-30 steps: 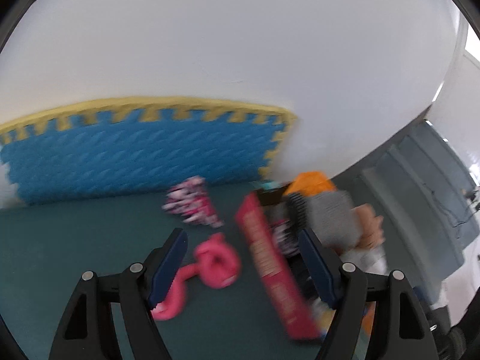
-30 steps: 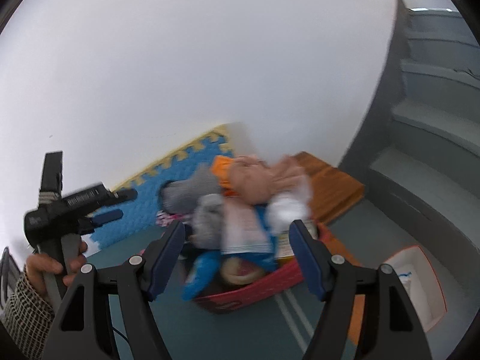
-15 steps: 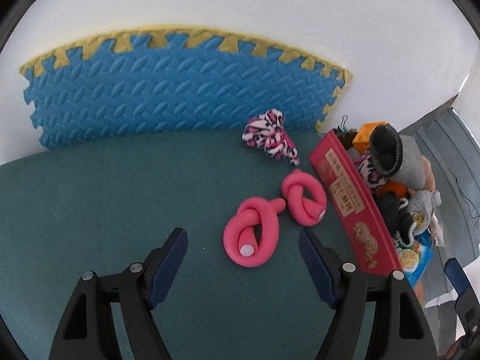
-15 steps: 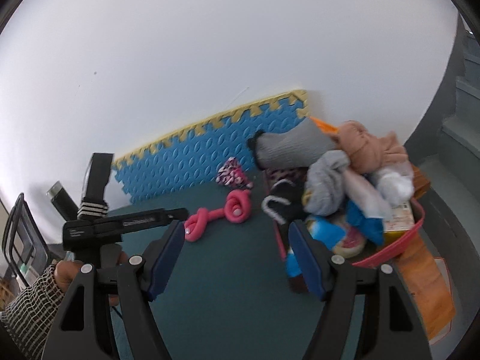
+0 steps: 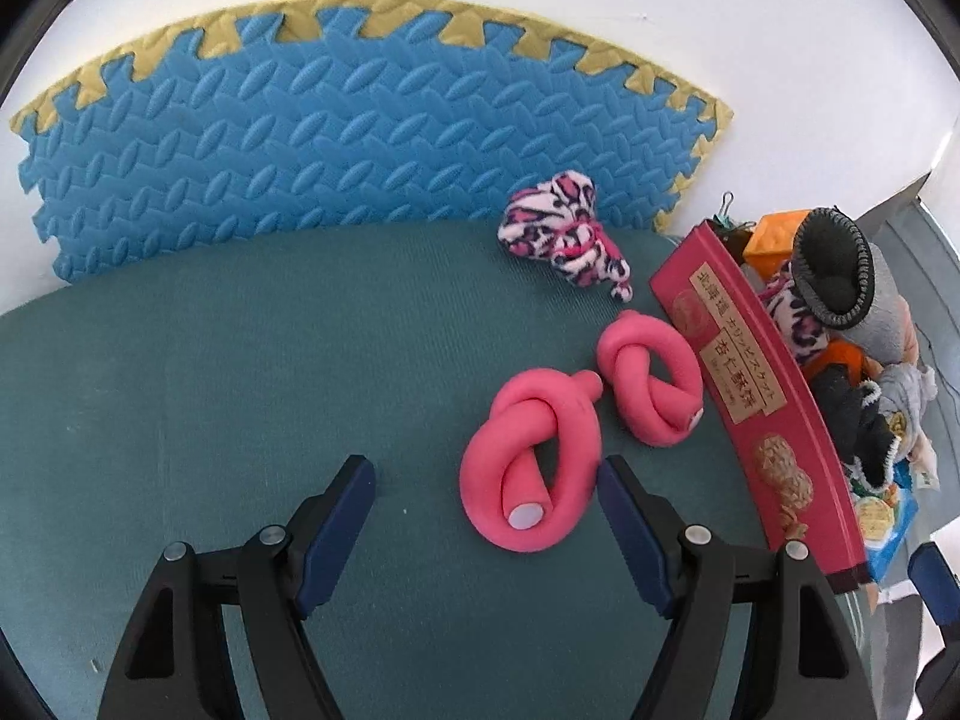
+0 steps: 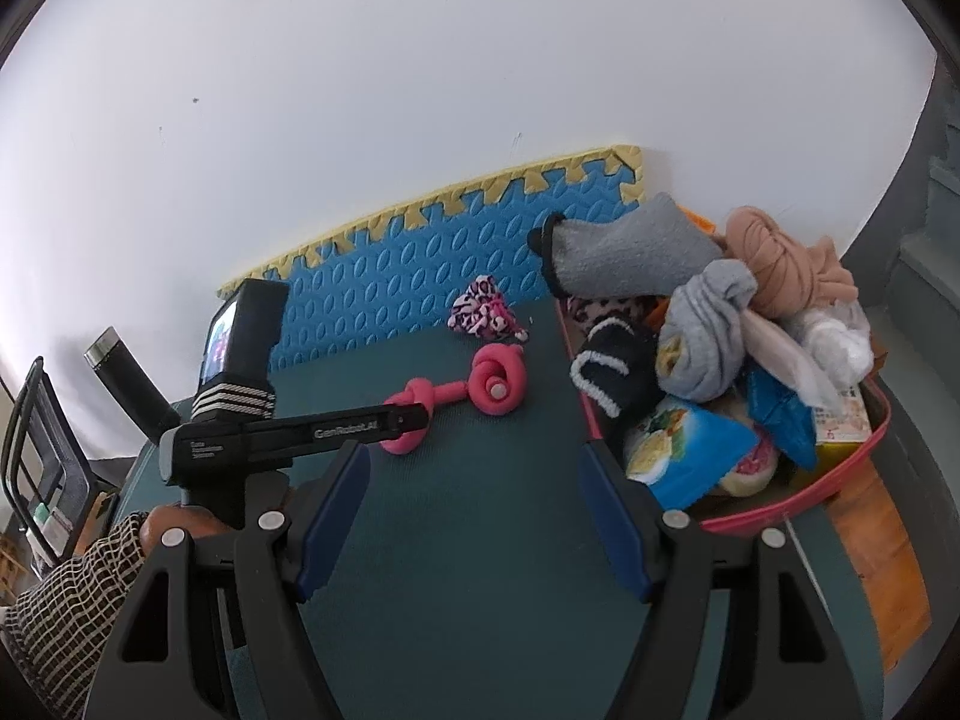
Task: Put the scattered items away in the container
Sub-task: 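Grasp the larger pink foam knot with the left tool, then grasp the smaller pink foam knot with the right tool while the left tool holds its knot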
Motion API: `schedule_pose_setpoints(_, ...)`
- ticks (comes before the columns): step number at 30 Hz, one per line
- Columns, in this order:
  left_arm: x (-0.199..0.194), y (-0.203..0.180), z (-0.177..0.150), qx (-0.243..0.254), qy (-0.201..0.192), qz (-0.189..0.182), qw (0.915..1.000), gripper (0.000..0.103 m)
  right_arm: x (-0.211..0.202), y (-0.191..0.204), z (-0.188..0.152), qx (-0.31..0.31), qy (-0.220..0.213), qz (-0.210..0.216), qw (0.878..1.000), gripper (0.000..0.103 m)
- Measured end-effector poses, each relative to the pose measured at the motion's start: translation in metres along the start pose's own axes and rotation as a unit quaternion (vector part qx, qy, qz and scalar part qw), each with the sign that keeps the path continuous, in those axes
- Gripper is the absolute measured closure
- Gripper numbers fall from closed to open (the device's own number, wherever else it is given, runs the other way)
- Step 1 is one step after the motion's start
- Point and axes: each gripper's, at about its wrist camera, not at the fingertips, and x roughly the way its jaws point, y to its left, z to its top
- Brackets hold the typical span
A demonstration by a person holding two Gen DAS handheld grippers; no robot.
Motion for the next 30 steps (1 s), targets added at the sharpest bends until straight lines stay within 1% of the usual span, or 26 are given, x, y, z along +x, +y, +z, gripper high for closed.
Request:
schedule_pose_setpoints(1,0.000,-0.001,-0.001,0.003,-0.003,0.000,1.0000,0.027,0.002,0.000,0.000,-0.001,0.002,-0.001,1.000,0.028)
schedule_pose_setpoints(2,0.000,-0.002,-0.002,0.005,-0.006,-0.004,1.0000,0.036,0.004,0.000,-0.001,0.000,0.003,-0.001,1.000,0.028)
schedule_pose_setpoints(3,-0.001,-0.002,-0.003,0.007,-0.007,-0.016,0.9998,0.043,0.005,0.000,-0.001,0.001,0.006,-0.002,1.000,0.028)
schedule_pose_setpoints(4,-0.002,-0.003,-0.004,0.007,-0.008,-0.030,0.9995,0.057,0.007,-0.001,-0.002,0.002,0.008,-0.003,1.000,0.028)
schedule_pose_setpoints(5,-0.003,-0.005,-0.005,0.009,-0.010,-0.032,0.9994,0.057,0.008,-0.001,-0.002,0.003,0.009,-0.004,1.000,0.028)
schedule_pose_setpoints(8,-0.010,0.000,-0.009,0.008,-0.022,-0.018,0.9996,0.057,0.013,0.000,-0.001,0.001,0.015,-0.005,1.000,0.028)
schedule_pose_setpoints(13,-0.032,0.023,-0.018,-0.017,-0.042,-0.017,0.9988,0.057,0.027,0.009,0.005,-0.016,0.020,-0.005,1.000,0.028)
schedule_pose_setpoints(15,-0.043,0.032,-0.022,-0.021,-0.051,-0.010,0.9984,0.057,0.036,0.013,0.010,-0.023,0.023,-0.004,0.999,0.028)
schedule_pose_setpoints(19,-0.054,0.049,-0.026,-0.035,-0.055,0.004,0.9979,0.057,0.062,0.022,0.023,-0.039,0.030,-0.008,0.999,0.028)
schedule_pose_setpoints(23,-0.062,0.068,-0.032,-0.056,-0.058,0.011,0.9967,0.057,0.094,0.027,0.030,-0.057,0.044,-0.022,0.997,0.028)
schedule_pose_setpoints(30,-0.064,0.077,-0.040,-0.061,-0.060,0.021,0.9961,0.057,0.136,0.035,0.037,-0.084,0.063,-0.052,0.993,0.028)
